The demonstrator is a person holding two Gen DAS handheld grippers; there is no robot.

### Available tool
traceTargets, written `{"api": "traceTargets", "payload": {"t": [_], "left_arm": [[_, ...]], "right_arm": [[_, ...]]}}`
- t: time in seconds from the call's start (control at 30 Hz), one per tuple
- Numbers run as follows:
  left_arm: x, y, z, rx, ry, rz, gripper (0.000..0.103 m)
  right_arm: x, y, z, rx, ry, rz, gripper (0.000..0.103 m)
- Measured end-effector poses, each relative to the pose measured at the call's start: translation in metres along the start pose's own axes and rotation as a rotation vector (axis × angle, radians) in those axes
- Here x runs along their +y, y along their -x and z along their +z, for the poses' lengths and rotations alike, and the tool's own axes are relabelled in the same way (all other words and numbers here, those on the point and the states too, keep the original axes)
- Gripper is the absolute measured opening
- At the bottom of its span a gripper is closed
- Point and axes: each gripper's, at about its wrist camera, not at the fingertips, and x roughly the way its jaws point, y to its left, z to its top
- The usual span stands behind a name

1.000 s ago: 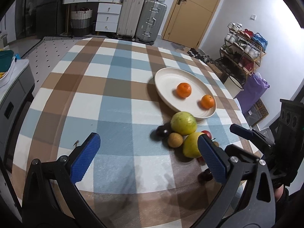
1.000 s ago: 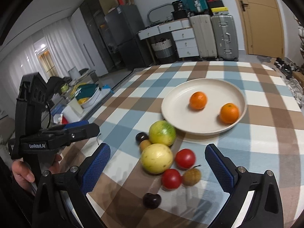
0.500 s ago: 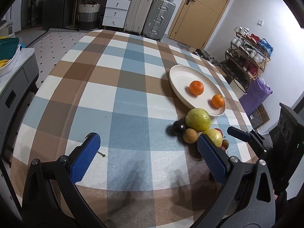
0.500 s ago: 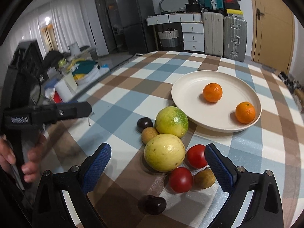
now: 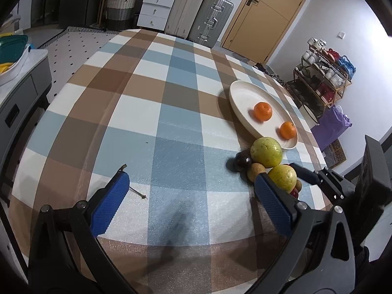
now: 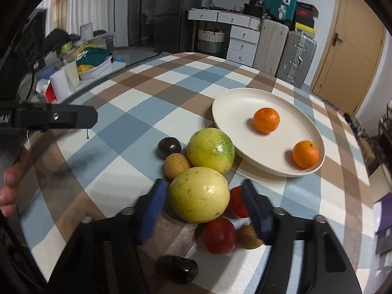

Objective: Organize fruits
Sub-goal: 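Grasp the large yellow grapefruit with the right tool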

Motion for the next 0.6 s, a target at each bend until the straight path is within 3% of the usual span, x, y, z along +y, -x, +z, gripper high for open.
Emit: {"api": "traceTargets", "payload": {"t": [0.17, 0.47, 0.6], "left_arm": [[0.004, -0.001, -0.002, 0.004, 0.014, -0.006, 0.102], [0.005, -0.003, -0.001, 0.006, 0.009, -0.009, 0.102], [0.0, -0.005, 0.0, 0.013, -0.001, -0.015, 0.102]], "right_arm": [[0.011, 0.0, -0.001, -0.011, 0.057, -0.031, 0.054], [-0.008, 0.012, 0.0, -0.058, -0.064, 0.043, 0.053], [-0.008, 0.022, 0.001, -0.087, -0.064, 0.036, 0.053]]}}
